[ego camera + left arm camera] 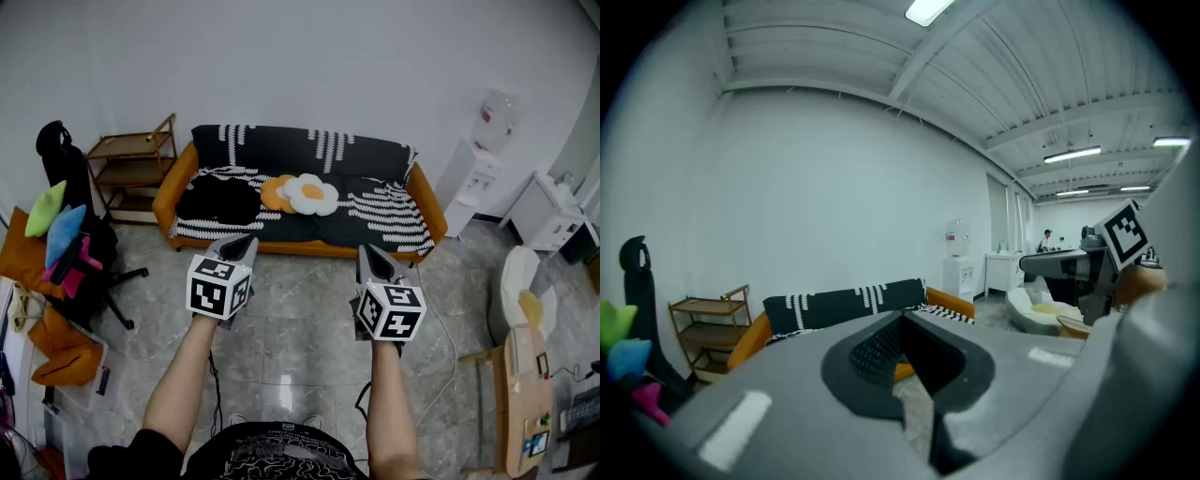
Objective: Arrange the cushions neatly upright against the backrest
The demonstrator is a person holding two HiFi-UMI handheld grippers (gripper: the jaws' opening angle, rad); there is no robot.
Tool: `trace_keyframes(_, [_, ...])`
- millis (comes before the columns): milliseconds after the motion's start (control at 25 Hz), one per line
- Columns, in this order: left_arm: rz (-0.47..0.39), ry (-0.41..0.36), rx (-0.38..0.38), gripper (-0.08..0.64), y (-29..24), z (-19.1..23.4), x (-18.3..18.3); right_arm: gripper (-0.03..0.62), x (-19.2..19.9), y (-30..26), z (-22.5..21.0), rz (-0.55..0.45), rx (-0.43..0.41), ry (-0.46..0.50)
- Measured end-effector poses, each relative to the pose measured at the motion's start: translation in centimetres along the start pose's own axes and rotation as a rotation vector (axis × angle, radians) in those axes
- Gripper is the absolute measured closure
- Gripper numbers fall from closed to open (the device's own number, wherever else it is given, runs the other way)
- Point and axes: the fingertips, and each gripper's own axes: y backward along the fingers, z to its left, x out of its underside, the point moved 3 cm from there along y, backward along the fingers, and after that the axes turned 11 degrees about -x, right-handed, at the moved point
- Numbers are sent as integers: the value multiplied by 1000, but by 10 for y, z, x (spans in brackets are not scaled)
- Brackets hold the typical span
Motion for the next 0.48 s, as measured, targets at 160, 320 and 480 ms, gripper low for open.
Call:
trace_keyframes(160, [4, -1, -2, 560, 1, 0, 1, 566, 2, 1, 0, 6, 8, 4])
trace_keyframes(320, [5, 2, 5, 560, 2, -1, 0, 565, 2, 1, -1, 8, 16, 6])
trace_keyframes(480, [-2, 10, 14, 550, 4, -5, 0, 543, 4, 4, -2, 8, 19, 5])
